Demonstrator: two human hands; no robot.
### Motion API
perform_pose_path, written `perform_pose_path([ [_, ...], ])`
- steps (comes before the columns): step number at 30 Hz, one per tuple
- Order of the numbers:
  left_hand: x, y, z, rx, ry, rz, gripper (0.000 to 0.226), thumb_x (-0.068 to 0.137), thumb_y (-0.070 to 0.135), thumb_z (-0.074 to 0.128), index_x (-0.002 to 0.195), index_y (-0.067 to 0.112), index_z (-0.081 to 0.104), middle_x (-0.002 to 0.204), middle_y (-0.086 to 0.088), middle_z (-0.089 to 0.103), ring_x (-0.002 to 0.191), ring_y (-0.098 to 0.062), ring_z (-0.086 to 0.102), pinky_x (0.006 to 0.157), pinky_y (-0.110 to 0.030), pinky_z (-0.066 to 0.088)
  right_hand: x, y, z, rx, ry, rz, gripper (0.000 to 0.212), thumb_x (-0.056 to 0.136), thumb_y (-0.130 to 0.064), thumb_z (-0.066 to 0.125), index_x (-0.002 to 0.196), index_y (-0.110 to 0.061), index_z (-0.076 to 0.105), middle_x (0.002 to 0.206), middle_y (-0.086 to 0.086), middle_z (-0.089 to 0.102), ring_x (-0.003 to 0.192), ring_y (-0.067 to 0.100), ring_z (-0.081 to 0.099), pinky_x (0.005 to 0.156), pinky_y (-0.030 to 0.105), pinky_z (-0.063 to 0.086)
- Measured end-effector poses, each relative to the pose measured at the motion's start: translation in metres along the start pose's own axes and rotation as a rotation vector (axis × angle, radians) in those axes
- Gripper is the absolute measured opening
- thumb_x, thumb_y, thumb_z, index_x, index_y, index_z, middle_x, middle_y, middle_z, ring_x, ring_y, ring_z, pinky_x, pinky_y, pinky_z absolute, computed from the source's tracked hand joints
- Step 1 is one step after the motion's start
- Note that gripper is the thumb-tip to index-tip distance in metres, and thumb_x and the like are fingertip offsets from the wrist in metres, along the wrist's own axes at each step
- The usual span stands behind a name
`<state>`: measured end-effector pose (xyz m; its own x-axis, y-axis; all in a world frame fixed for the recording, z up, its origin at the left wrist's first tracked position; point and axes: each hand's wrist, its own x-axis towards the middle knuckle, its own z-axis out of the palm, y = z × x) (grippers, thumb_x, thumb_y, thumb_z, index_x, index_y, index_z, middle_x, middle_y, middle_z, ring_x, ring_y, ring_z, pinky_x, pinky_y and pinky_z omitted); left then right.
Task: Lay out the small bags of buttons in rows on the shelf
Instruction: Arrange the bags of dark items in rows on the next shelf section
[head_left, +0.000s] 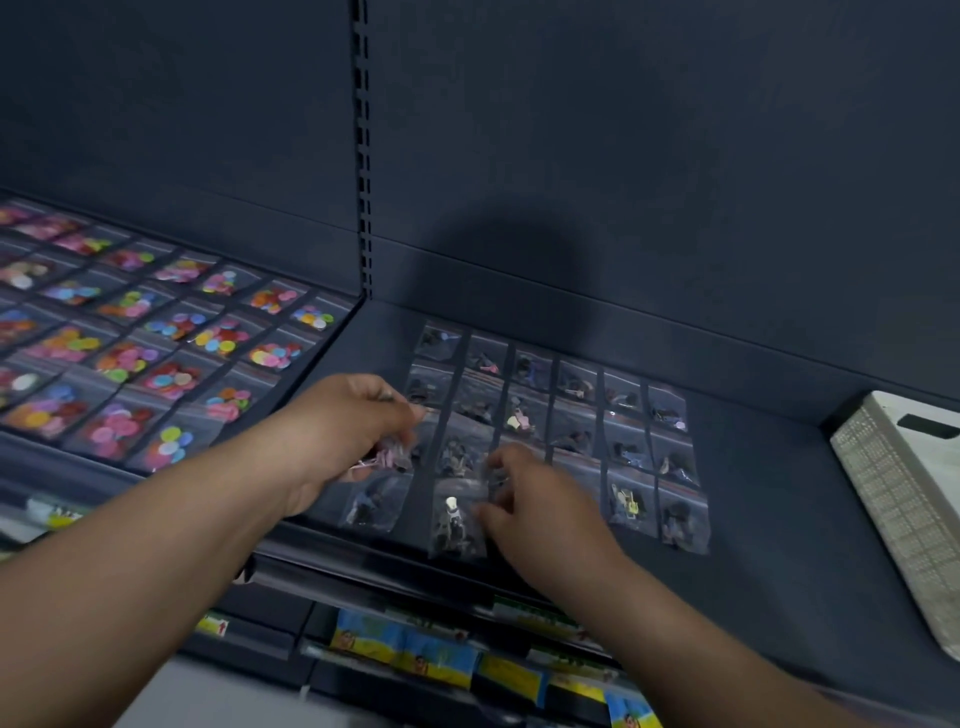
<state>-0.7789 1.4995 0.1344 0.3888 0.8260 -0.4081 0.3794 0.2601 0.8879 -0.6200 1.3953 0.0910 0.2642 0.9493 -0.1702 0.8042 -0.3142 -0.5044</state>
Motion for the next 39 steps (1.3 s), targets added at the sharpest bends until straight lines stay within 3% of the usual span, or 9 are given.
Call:
perform_pose_path([
  [1,0.000,-0.001,-0.001,-0.009,-0.002,-0.007,0.011,0.088,0.021,0.064,0.081,0.013,0.062,0.068,-0.004,0.064,0.048,-0.009,0.049,0.056,-0.022,0.040,-0.002,0.002,0.000,-0.174,0.092,-0.111,0.020,0.091,-0.024,0.056,0.110,-0.023,0.050,0.096,-0.001,0.063,0.084,0.017,0.060,0.065,0.031,0.049],
  [3,0.000,-0.002,-0.002,-0.042,-0.003,-0.021,0.013,0.087,0.023,0.065,0.079,0.014,0.061,0.066,-0.001,0.064,0.051,-0.009,0.050,0.055,-0.022,0.041,-0.005,0.005,0.003,-0.246,0.181,-0.316,0.019,0.090,-0.016,0.053,0.108,-0.018,0.058,0.102,0.002,0.061,0.091,0.022,0.058,0.072,0.034,0.050],
  [7,-0.002,-0.003,-0.005,-0.147,-0.015,-0.067,0.016,0.088,0.025,0.065,0.077,0.016,0.057,0.072,-0.003,0.066,0.055,-0.009,0.051,0.050,-0.022,0.039,-0.002,0.021,0.015,-0.245,0.079,-0.614,0.026,0.081,-0.002,0.060,0.101,-0.014,0.072,0.106,0.002,0.067,0.097,0.024,0.059,0.082,0.030,0.051],
  [15,-0.005,-0.005,-0.006,-0.215,-0.043,-0.097,0.015,0.086,0.025,0.066,0.077,0.018,0.057,0.077,-0.003,0.068,0.044,-0.005,0.054,0.045,-0.019,0.041,0.001,0.021,0.023,-0.196,0.070,-0.620,0.026,0.082,-0.012,0.064,0.106,-0.016,0.071,0.107,0.001,0.068,0.094,0.024,0.061,0.079,0.030,0.051],
  [22,-0.006,-0.002,-0.004,-0.220,-0.053,-0.089,0.012,0.086,0.025,0.065,0.080,0.017,0.059,0.076,-0.003,0.068,0.053,-0.008,0.056,0.054,-0.022,0.044,-0.002,0.015,0.024,-0.177,0.057,-0.624,0.031,0.092,-0.013,0.050,0.118,-0.019,0.065,0.126,0.004,0.060,0.105,0.029,0.056,0.087,0.037,0.050],
  [28,-0.007,-0.001,-0.002,-0.220,-0.057,-0.080,0.014,0.086,0.024,0.065,0.077,0.017,0.058,0.078,-0.006,0.068,0.056,-0.010,0.056,0.052,-0.023,0.042,0.000,0.014,0.026,-0.164,0.023,-0.646,0.038,0.089,-0.007,0.047,0.118,-0.021,0.066,0.127,0.004,0.060,0.101,0.031,0.055,0.083,0.042,0.051],
  [33,-0.008,0.001,0.001,-0.241,-0.060,-0.085,0.013,0.086,0.023,0.066,0.079,0.016,0.059,0.081,-0.009,0.067,0.060,-0.014,0.056,0.053,-0.024,0.043,-0.001,0.015,0.024,-0.176,0.002,-0.627,0.037,0.092,-0.008,0.046,0.121,-0.021,0.064,0.133,0.006,0.056,0.114,0.029,0.051,0.094,0.038,0.046],
  [36,-0.007,0.002,0.003,-0.279,-0.092,-0.091,0.012,0.087,0.024,0.065,0.087,0.013,0.060,0.076,-0.008,0.067,0.058,-0.013,0.057,0.052,-0.024,0.045,-0.004,0.010,0.017,0.069,0.078,-0.423,0.027,0.096,-0.017,0.048,0.117,-0.023,0.065,0.126,-0.004,0.059,0.117,0.011,0.051,0.100,0.023,0.040],
  [39,-0.006,0.005,0.010,-0.307,-0.146,-0.089,0.013,0.089,0.024,0.062,0.092,0.011,0.058,0.070,-0.005,0.063,0.054,-0.012,0.057,0.050,-0.022,0.048,-0.007,-0.006,-0.001,0.684,0.028,-0.096,0.015,0.096,-0.027,0.052,0.101,-0.027,0.065,0.101,-0.011,0.065,0.094,0.003,0.061,0.089,0.028,0.050],
])
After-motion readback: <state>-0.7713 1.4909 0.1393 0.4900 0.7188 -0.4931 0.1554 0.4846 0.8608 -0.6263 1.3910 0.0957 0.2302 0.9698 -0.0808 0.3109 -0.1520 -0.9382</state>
